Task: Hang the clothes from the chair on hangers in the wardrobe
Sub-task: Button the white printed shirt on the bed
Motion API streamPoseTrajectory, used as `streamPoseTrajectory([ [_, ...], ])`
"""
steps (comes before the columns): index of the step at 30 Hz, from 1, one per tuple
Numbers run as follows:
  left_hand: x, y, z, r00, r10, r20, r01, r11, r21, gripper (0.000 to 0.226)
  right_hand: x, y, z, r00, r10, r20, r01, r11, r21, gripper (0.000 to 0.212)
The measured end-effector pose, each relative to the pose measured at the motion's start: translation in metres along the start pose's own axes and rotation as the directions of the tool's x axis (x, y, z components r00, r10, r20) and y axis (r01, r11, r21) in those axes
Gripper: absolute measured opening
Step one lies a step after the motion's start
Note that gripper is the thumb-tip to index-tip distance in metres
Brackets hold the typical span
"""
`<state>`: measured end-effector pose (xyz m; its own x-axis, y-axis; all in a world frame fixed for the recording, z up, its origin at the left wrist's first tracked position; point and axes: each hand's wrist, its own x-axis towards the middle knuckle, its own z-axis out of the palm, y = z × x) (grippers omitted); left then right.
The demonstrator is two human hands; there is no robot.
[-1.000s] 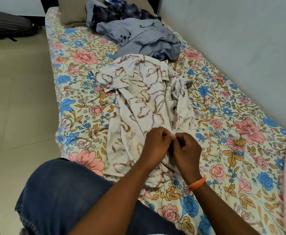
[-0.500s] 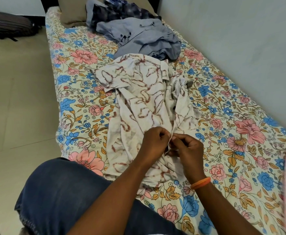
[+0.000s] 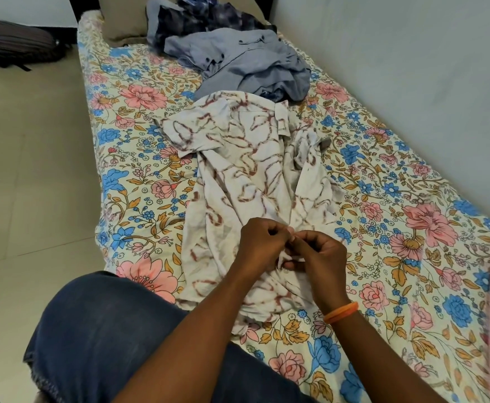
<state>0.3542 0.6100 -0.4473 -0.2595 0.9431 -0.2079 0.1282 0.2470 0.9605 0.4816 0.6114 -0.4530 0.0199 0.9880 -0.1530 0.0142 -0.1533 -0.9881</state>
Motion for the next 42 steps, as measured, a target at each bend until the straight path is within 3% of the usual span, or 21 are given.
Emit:
streamPoseTrajectory([
  [8,0.005,-0.003,-0.006,0.985,-0.154,0.082,0.170,0.950,-0.261,0.012,0.002,-0.006,-0.004,0.995,0.069,0.072,-0.076,0.991,0.106,0.010],
  [19,0.004,-0.006,0.002,0.997,-0.026,0.066,0.029,0.999,-0.044,0.019,0.004,-0.009,0.000,0.997,0.083,0.008,-0.083,0.996,-0.017,0.006],
  [21,0.004,-0.009,0.003,0.996,0.079,0.043,-0.084,0.988,0.126,0.023,0.008,-0.011,-0.004,0.998,0.066,-0.018,-0.067,0.996,-0.063,0.005],
  [22,0.002,-0.012,0.004,0.985,0.163,0.047,-0.170,0.938,0.301,0.024,0.012,-0.012,-0.007,0.998,0.004,-0.069,-0.015,0.989,-0.149,0.010],
  [24,0.000,-0.018,0.006,0.931,0.362,0.053,-0.313,0.712,0.629,0.021,0.026,-0.017,-0.010,0.965,-0.226,-0.132,0.160,0.910,-0.383,0.018],
  [26,0.001,-0.016,0.006,0.852,0.512,0.110,-0.402,0.505,0.764,0.014,0.042,-0.024,-0.006,0.924,-0.368,-0.102,0.269,0.816,-0.511,0.014],
  [28,0.005,-0.012,0.007,0.792,0.576,0.202,-0.499,0.419,0.758,0.010,0.060,-0.028,0.003,0.930,-0.367,-0.028,0.278,0.751,-0.599,0.012],
  [31,0.012,-0.009,0.005,0.806,0.529,0.267,-0.541,0.473,0.695,0.008,0.084,-0.016,0.012,0.965,-0.260,0.035,0.201,0.648,-0.734,0.035],
  [34,0.014,-0.010,0.006,0.893,0.400,0.207,-0.414,0.547,0.728,0.020,0.087,-0.001,0.010,0.980,-0.194,-0.035,0.111,0.691,-0.714,0.022],
  [37,0.019,-0.008,0.006,0.935,0.349,0.060,-0.286,0.644,0.709,0.023,0.072,0.007,0.002,0.958,-0.263,-0.111,0.124,0.733,-0.669,0.003],
  [40,0.034,-0.007,0.012,0.936,0.352,-0.019,-0.244,0.685,0.687,0.024,0.067,0.008,-0.001,0.950,-0.290,-0.115,0.140,0.726,-0.673,0.009],
  [42,0.069,-0.009,0.016,0.959,0.282,-0.021,-0.198,0.721,0.665,0.022,0.086,0.011,0.010,0.956,-0.266,-0.128,0.108,0.720,-0.686,0.020],
])
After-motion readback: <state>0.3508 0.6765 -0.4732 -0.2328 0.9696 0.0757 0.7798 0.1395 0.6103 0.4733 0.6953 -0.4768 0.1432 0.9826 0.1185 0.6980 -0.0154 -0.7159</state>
